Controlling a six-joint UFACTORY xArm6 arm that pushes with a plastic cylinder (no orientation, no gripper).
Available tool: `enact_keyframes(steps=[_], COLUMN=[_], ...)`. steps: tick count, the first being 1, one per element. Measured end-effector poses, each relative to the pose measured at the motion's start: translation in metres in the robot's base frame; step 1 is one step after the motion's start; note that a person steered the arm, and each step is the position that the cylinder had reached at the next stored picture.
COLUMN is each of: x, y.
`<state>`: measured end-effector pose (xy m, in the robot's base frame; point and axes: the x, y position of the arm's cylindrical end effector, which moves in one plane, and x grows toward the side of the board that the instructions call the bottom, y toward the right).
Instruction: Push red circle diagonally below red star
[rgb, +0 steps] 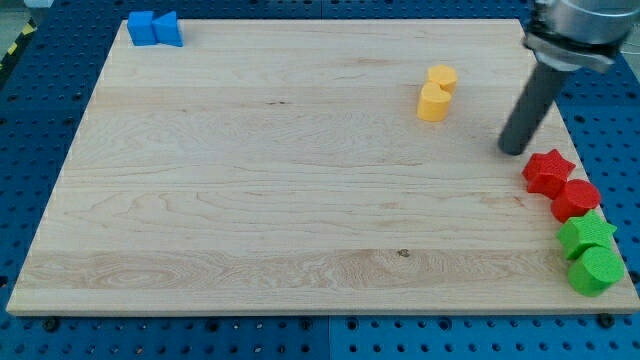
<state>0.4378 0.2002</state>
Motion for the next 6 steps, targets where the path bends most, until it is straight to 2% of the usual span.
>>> enact_keyframes(steps=[1,2,3,4,6], x=[0.001,-0.018,-0.015,-0.013,0.044], y=[-0.024,0.023,0.112,0.144,0.145])
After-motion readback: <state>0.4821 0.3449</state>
